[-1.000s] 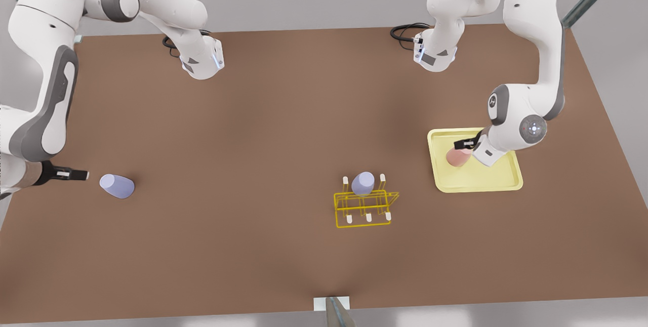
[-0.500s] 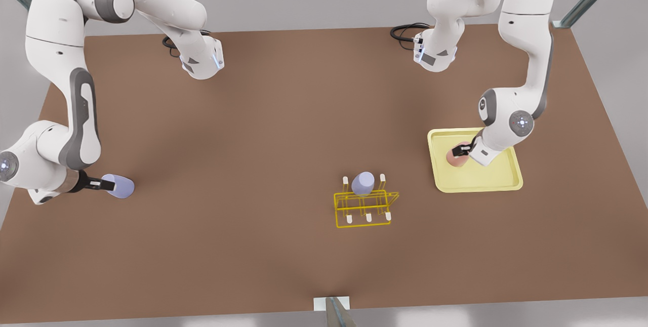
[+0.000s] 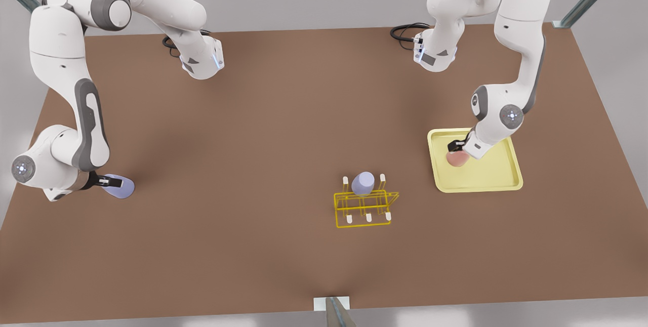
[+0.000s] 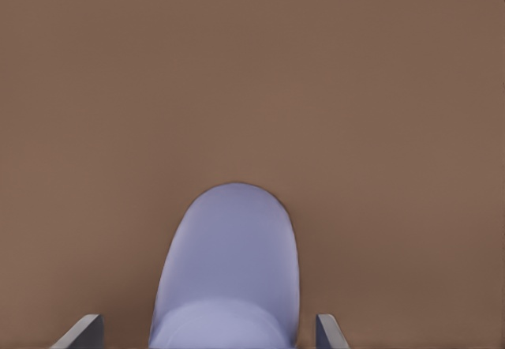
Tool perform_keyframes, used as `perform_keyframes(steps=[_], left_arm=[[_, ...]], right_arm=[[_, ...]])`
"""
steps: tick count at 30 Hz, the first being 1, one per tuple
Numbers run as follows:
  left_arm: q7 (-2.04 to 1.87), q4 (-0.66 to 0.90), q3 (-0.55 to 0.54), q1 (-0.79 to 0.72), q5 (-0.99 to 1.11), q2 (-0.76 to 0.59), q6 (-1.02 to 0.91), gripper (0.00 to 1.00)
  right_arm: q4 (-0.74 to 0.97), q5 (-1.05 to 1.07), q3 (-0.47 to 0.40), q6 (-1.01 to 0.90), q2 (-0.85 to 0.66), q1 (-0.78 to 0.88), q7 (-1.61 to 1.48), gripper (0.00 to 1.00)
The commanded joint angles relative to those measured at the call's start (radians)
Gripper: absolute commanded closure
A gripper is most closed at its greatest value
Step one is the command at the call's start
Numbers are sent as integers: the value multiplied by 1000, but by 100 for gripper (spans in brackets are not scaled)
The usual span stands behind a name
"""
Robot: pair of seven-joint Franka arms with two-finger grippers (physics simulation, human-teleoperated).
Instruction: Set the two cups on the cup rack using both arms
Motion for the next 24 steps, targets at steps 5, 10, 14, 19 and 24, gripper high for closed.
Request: perform_keyframes(steps=[5,10,14,19,24], left_arm=[[17,-7,0,-1,3,28,79,0],[17,-7,0,-9,2,31,79,12],[17,-4,0,-6,6,29,79,17],[17,4,0,-6,8,26,77,17],[7,20,0,-30,2,-17,54,17]], right_arm=[[2,-14,-1,20,31,0,-16,0],[9,-16,-1,23,54,2,-14,0],[6,-16,-1,31,64,2,-14,0],[6,-16,-1,34,75,2,-14,0],[6,-16,-1,32,81,2,-14,0]])
